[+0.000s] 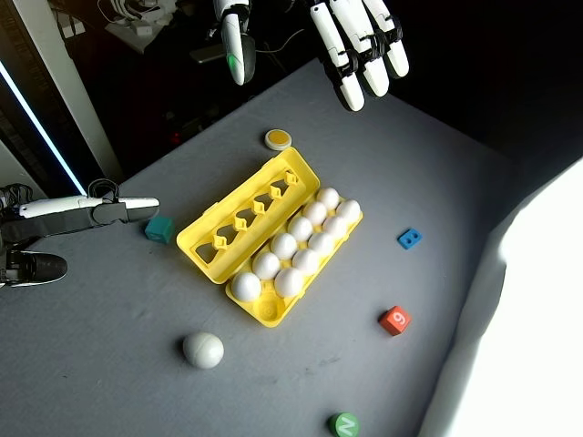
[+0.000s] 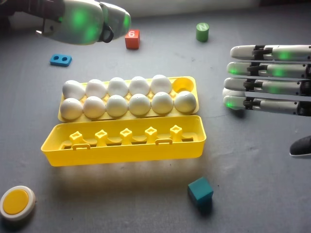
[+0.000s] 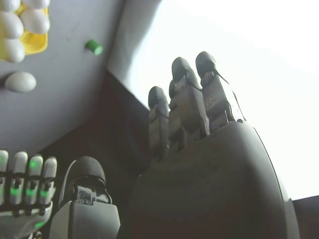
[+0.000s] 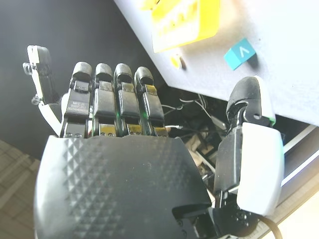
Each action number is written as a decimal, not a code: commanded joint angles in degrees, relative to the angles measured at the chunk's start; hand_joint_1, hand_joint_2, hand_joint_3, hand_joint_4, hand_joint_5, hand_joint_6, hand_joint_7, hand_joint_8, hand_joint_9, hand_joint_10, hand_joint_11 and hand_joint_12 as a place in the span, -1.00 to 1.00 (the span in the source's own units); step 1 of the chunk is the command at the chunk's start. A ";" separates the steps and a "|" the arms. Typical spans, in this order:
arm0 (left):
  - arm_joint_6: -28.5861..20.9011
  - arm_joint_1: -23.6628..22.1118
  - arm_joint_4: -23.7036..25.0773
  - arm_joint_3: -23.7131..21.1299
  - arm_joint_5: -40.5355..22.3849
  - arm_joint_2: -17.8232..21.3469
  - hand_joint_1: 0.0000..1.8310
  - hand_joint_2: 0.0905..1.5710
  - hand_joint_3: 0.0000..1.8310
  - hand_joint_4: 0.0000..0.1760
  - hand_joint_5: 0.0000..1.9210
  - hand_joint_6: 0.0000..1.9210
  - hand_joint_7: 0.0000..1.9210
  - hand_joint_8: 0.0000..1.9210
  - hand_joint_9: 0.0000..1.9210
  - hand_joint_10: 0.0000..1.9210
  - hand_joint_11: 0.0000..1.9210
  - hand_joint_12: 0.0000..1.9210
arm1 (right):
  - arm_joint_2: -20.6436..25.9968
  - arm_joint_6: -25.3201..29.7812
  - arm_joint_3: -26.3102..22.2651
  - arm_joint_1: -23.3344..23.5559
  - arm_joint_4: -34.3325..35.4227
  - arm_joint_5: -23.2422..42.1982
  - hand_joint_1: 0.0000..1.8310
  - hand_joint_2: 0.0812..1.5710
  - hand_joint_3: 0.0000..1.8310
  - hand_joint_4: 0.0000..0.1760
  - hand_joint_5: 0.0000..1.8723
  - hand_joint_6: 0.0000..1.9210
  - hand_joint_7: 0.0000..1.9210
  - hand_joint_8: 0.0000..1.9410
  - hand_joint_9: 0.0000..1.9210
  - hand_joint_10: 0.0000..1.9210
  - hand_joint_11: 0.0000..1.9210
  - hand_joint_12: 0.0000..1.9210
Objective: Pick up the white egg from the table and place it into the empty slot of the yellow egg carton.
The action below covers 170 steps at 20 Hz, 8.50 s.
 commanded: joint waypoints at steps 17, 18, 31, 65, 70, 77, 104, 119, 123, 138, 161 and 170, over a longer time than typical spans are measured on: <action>0.20 -0.43 5.04 -0.03 1.85 0.20 -1.00 0.43 -1.00 -1.00 -0.85 -1.00 -0.85 -1.00 -0.89 -1.00 -1.00 -0.83 | 1.37 6.08 0.10 3.06 9.37 -3.01 -0.52 -0.22 -1.00 1.00 -0.28 -0.98 -1.00 -1.00 -1.00 -1.00 -1.00 -1.00; 0.20 -0.43 5.04 -0.03 1.85 0.20 -1.00 0.43 -1.00 -1.00 -0.86 -1.00 -0.88 -1.00 -0.91 -1.00 -1.00 -0.86 | 1.36 7.99 0.11 3.67 9.37 -4.23 -0.47 -0.21 -1.00 1.00 -0.26 -0.98 -1.00 -1.00 -1.00 -1.00 -1.00 -1.00; 0.20 -0.35 5.72 -0.01 1.82 0.20 -1.00 0.46 -1.00 -1.00 -0.83 -1.00 -0.81 -0.99 -0.84 -0.99 -1.00 -0.72 | -5.49 8.77 0.11 18.25 42.04 -33.80 -0.35 -0.12 -0.99 1.00 -0.08 -1.00 -0.81 -1.00 -1.00 -1.00 -1.00 -1.00; 0.19 -0.43 5.23 0.04 3.49 0.67 -1.00 0.46 -1.00 -1.00 -0.80 -1.00 -0.79 -1.00 -0.82 -1.00 -1.00 -0.62 | -23.04 -17.50 18.87 15.48 65.49 -30.81 -0.41 -0.13 -0.99 1.00 -0.17 -0.99 -0.97 -0.99 -1.00 -1.00 -1.00 -1.00; 0.19 -0.43 5.22 0.04 3.49 0.67 -1.00 0.46 -1.00 -1.00 -0.78 -1.00 -0.77 -0.99 -0.80 -0.99 -1.00 -0.58 | -24.80 -20.03 19.33 14.98 67.84 -29.66 -0.45 -0.16 -1.00 1.00 -0.19 -0.99 -1.00 -1.00 -1.00 -1.00 -1.00 -1.00; 0.19 -0.43 5.22 0.04 3.49 0.67 -1.00 0.46 -1.00 -1.00 -0.78 -1.00 -0.77 -1.00 -0.79 -1.00 -1.00 -0.58 | -26.78 -21.22 21.22 13.93 67.85 -29.13 -0.36 -0.15 -1.00 1.00 -0.13 -0.98 -0.94 -0.98 -1.00 -1.00 -1.00 -1.00; 0.20 -0.48 5.07 0.04 3.46 0.67 -1.00 0.45 -1.00 -1.00 -0.80 -1.00 -0.76 -1.00 -0.80 -1.00 -1.00 -0.66 | -27.94 -20.31 20.47 14.49 67.84 -28.85 -0.14 0.01 -0.99 1.00 0.09 -0.98 -0.99 -1.00 -1.00 -1.00 -1.00 -1.00; 0.20 -0.48 5.02 0.04 3.46 0.67 -1.00 0.45 -1.00 -1.00 -0.80 -1.00 -0.77 -1.00 -0.79 -1.00 -1.00 -0.62 | -28.23 -19.31 19.39 15.18 67.00 -28.61 0.20 0.21 -1.00 1.00 0.39 -0.55 -0.85 -1.00 -1.00 -1.00 -1.00 -1.00; 0.20 -0.48 5.02 0.04 3.46 0.67 -1.00 0.45 -1.00 -1.00 -0.76 -0.99 -0.74 -0.99 -0.77 -0.99 -1.00 -0.58 | -27.82 -18.85 19.38 17.19 66.95 -28.60 0.20 0.22 -1.00 1.00 0.37 -0.52 -0.85 -0.99 -1.00 -1.00 -1.00 -1.00; 0.20 -0.49 5.02 0.04 3.46 0.67 -1.00 0.46 -1.00 -1.00 -0.77 -1.00 -0.75 -0.99 -0.78 -0.99 -1.00 -0.58 | -31.31 -18.30 21.15 21.20 62.00 -29.62 0.21 0.20 -1.00 1.00 0.42 -0.59 -0.82 -0.99 -1.00 -1.00 -1.00 -1.00; 0.20 -0.53 5.06 0.04 3.44 0.67 -1.00 0.46 -1.00 -1.00 -0.80 -1.00 -0.78 -1.00 -0.82 -1.00 -1.00 -0.65 | -35.51 -20.50 24.04 23.13 60.52 -31.03 -0.18 0.01 -1.00 0.36 0.00 -0.93 -0.55 -0.99 -1.00 -1.00 -1.00 -1.00; 0.20 -0.54 5.06 0.04 3.43 0.67 -1.00 0.45 -1.00 -1.00 -0.79 -1.00 -0.79 -1.00 -0.83 -1.00 -1.00 -0.66 | -35.42 -20.60 24.21 23.40 60.52 -31.04 -0.42 -0.01 -1.00 1.00 -0.24 -0.98 -0.85 -0.99 -1.00 -1.00 -1.00 -1.00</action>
